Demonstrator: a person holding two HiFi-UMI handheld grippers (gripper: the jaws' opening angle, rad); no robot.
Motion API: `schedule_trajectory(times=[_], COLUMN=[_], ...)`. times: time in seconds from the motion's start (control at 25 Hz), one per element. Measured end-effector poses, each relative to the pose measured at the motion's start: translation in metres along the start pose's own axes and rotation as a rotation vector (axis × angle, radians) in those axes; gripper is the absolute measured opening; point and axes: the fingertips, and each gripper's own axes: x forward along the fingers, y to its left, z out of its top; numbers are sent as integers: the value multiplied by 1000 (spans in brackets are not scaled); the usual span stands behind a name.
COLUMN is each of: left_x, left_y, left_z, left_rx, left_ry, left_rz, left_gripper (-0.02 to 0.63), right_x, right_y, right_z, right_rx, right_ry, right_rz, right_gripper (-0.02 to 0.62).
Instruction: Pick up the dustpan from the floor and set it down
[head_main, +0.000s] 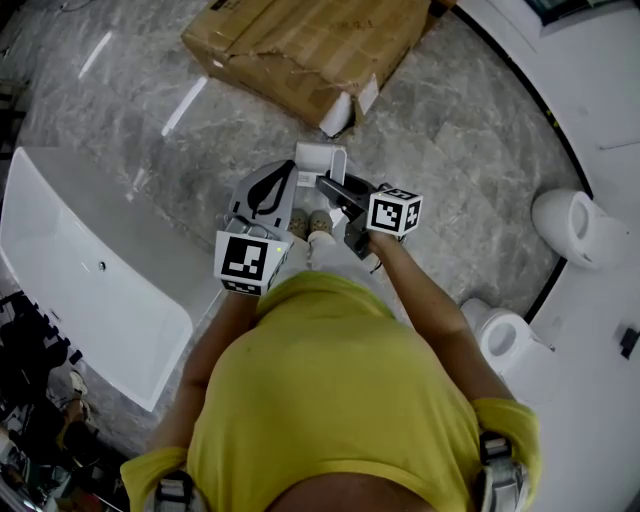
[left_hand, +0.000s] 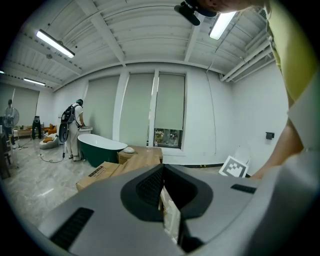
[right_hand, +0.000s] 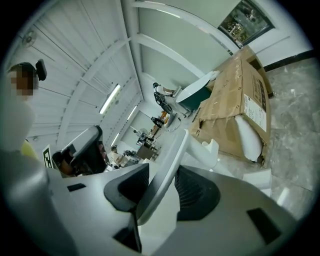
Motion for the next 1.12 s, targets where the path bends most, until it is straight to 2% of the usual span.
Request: schedule_trajectory(times=[0.52, 0.68, 0.8, 0.88, 0.96, 1.12], left_x=[-2, -1, 0, 1, 3, 7], left_y=[2, -1, -6, -9, -11, -20], left_z=[-3, -4, -3, -2, 1, 9], left_rx=[1, 0, 3, 7, 8, 18], left_ry=[11, 8, 2, -2, -8, -30], left_rz=[-7, -17, -32, -42, -53, -80], left_gripper=[0, 0, 0, 0, 0, 0], right_x=[3, -3, -17, -31, -46, -75], right_y=[-39, -43, -45, -43, -34, 0], right_z=[-23, -23, -22, -16, 0, 43], right_rx=[-48, -50, -13, -17, -74, -285], right_ry=[52, 45, 28, -9, -72, -190], right_rz=[-94, -163, -256, -325, -386, -480], right_gripper=[169, 226, 312, 320, 284, 143])
